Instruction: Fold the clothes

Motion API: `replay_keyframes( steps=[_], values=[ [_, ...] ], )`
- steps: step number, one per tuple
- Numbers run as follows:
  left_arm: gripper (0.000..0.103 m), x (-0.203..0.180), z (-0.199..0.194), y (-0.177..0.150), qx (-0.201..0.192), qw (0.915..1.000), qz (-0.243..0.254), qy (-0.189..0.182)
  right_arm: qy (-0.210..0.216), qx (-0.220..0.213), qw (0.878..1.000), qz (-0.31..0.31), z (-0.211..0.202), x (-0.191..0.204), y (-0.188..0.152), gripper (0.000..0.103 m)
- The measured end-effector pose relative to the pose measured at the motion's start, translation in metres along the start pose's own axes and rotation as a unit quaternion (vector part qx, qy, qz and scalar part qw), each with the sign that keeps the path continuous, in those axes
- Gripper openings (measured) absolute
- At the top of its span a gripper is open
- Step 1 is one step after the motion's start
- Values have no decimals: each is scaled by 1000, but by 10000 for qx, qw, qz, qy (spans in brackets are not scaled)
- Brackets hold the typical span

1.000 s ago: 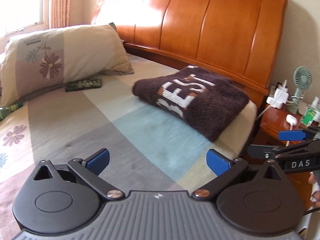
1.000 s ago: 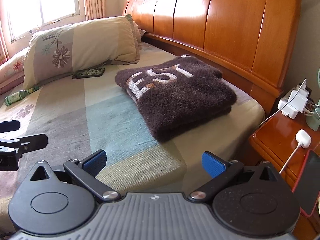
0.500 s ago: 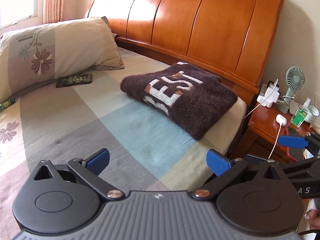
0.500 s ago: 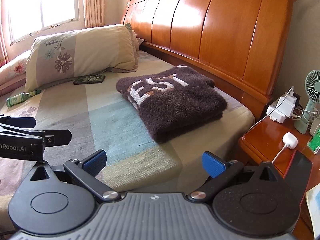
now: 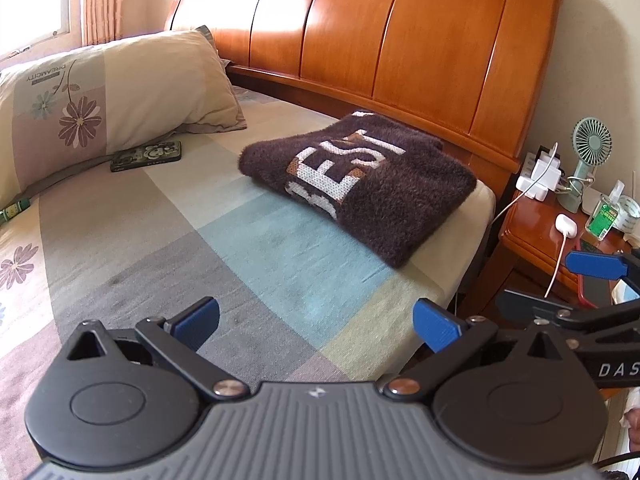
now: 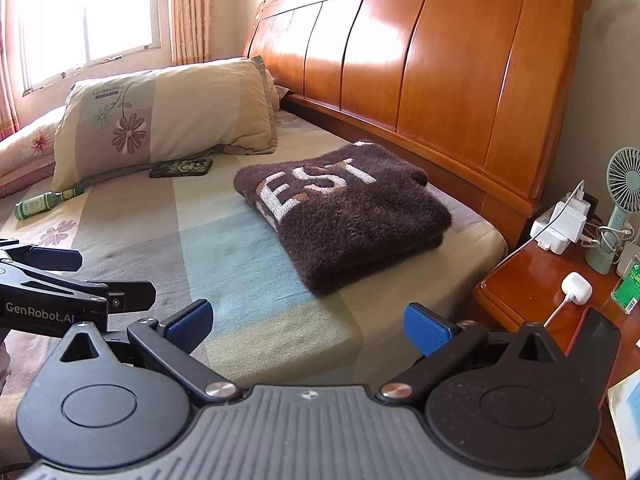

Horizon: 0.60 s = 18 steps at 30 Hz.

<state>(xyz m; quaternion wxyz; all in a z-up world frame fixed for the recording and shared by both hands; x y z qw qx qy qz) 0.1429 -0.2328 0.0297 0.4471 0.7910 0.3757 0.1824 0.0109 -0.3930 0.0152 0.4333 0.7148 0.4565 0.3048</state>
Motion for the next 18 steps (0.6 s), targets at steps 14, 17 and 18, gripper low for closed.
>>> replay_keyframes(
  steps=[14, 17, 18],
  values=[
    [102, -1, 2, 6, -73, 9999, 45, 51, 53, -41, 10000, 49, 3, -1, 3, 103],
    [102, -1, 2, 7, -64, 10000, 34, 23, 75, -49, 9999, 49, 3, -1, 3, 103],
    [102, -1, 2, 7, -66, 10000, 37, 17, 80, -44, 9999, 47, 4, -1, 3, 103]
  ],
)
Point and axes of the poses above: each gripper's, at about its wrist camera, not at the fingertips, and z roughly the way its jaws point, x to its left, y to its top, the point moved 2 cm from there along z, roughly the way its jaws point, and after that the axes turned 11 degrees about -x, right-handed, at the moved point
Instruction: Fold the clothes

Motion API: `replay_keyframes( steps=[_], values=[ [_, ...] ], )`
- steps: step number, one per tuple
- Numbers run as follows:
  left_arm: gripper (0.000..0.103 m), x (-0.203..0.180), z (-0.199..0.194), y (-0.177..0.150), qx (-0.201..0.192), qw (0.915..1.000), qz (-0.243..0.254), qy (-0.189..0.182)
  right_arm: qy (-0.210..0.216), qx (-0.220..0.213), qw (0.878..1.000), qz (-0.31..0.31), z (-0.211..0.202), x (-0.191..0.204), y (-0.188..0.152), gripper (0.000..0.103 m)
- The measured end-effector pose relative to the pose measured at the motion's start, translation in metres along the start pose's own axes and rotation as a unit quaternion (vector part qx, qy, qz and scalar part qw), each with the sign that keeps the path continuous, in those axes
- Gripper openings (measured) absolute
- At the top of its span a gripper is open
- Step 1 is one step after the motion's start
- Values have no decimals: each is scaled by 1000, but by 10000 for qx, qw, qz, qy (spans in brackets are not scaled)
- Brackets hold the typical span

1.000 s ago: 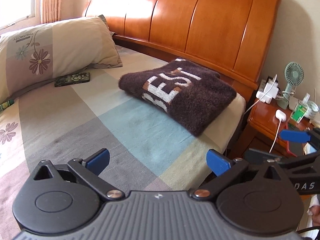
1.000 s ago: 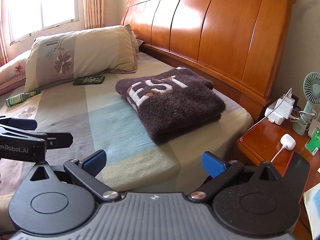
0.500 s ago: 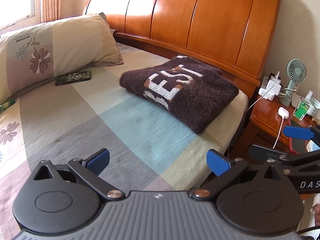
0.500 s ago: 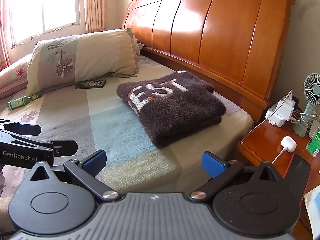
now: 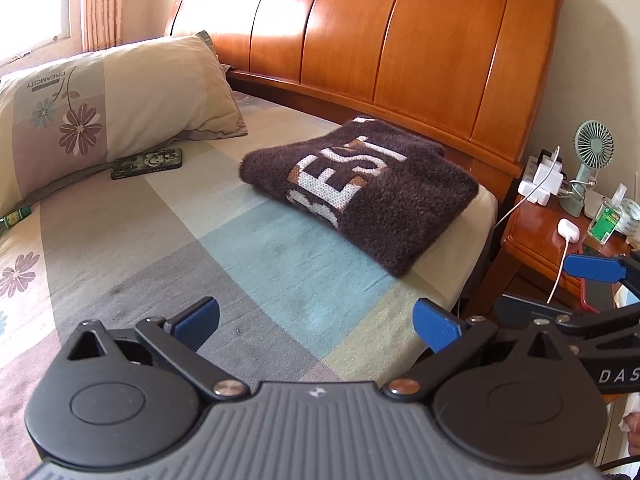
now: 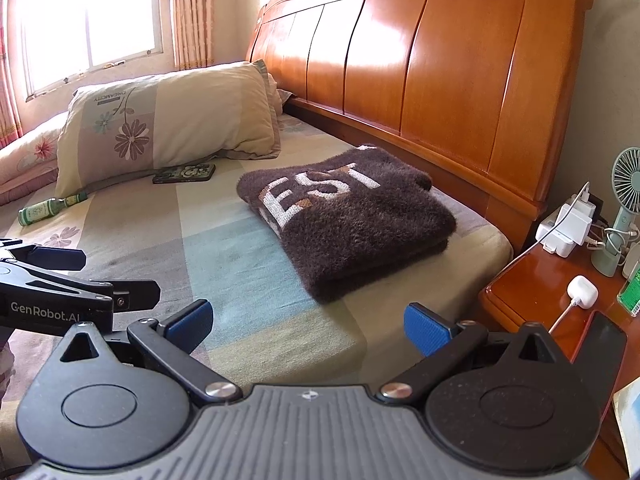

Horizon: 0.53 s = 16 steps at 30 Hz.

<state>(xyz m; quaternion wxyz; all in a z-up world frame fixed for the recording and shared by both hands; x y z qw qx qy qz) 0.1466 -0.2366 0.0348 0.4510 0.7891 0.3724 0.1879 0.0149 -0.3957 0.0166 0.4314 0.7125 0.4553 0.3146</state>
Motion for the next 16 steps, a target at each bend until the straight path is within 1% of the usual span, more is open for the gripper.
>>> replay_keyframes(
  steps=[16],
  values=[
    [102, -3, 2, -1, 45, 9999, 75, -81, 0, 47, 10000, -6, 2, 1, -1, 103]
  ],
)
Point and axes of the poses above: each gripper's, at about its wrist camera, not at the fingertips, and z roughly the way its jaws point, x to its left, y to its top, the point moved 2 cm from there along z, roughly the way its jaws point, and after that the axes turned 11 degrees about -x, right-handed, at the moved point
